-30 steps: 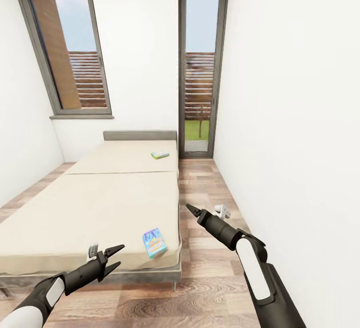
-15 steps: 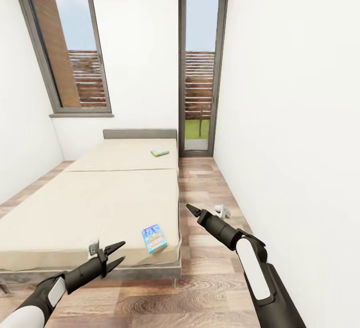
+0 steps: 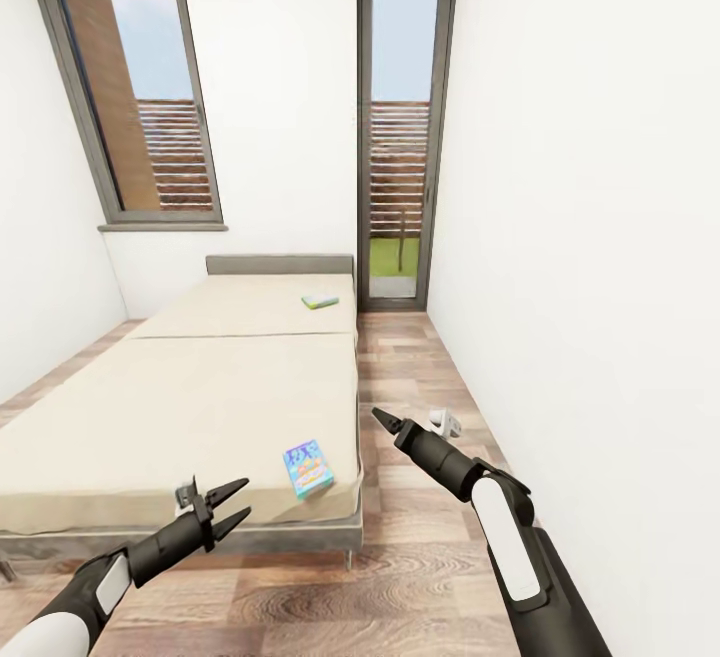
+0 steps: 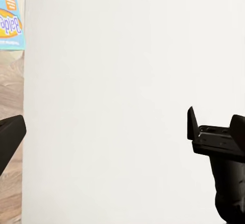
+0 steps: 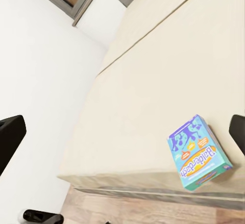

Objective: Put all the toys in the child's room - the three board games (two on the bed and one on the table), the two jigsaw puzzles on the table, and the tennis ball on the table - inside the toy box on the table in the child's room.

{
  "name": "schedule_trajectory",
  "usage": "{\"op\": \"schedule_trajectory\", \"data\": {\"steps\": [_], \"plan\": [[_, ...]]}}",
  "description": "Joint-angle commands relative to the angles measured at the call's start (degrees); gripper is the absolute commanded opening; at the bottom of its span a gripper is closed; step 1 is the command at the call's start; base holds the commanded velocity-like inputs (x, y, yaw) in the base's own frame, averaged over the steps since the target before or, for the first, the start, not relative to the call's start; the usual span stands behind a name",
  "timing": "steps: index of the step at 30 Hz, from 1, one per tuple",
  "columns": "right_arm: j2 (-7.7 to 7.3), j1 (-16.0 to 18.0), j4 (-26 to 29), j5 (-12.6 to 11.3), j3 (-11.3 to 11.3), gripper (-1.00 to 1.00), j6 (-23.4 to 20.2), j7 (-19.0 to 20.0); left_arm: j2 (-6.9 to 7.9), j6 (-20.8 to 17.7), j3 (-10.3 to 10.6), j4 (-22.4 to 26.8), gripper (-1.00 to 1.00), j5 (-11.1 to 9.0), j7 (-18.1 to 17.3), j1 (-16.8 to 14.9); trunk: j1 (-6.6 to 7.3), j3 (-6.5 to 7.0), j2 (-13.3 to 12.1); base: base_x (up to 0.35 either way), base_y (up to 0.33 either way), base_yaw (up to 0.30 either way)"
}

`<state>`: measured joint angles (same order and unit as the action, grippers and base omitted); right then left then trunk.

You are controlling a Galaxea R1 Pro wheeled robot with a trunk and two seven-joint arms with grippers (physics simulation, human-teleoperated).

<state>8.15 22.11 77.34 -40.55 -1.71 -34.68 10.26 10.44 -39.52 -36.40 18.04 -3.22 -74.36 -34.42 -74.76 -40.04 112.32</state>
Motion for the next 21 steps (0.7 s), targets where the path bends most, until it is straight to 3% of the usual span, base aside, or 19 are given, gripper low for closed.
{"op": "schedule_trajectory", "data": {"steps": [1,8,15,21], "plan": [[0.03,0.03,0.02,-0.06,0.07,1.0,-0.11,0.09,0.06,-0.59,-0.09,-0.02,1.0,-0.15,-0.29,-0.04,-0.22,-0.24,0.44,0.0,0.0,0.0],[0.09,0.03,0.01,-0.09,-0.03,1.0,0.58,0.03,0.52,-0.67,-0.28,-0.02,1.0,-0.28,-2.32,-0.04,-1.76,-1.5,3.25,0.0,0.0,0.0],[0.05,0.03,0.01,-0.06,-0.05,1.0,0.66,0.02,2.49,-1.12,-0.49,-0.02,1.0,-0.32,-3.13,-0.04,-3.29,-2.76,6.06,0.0,0.0,0.0],[0.03,0.03,0.01,-0.11,-0.05,1.0,0.66,0.07,2.68,-1.23,-0.45,-0.01,1.0,-0.23,-3.8,-0.04,-4.61,-3.83,8.46,0.0,0.0,0.0]]}}
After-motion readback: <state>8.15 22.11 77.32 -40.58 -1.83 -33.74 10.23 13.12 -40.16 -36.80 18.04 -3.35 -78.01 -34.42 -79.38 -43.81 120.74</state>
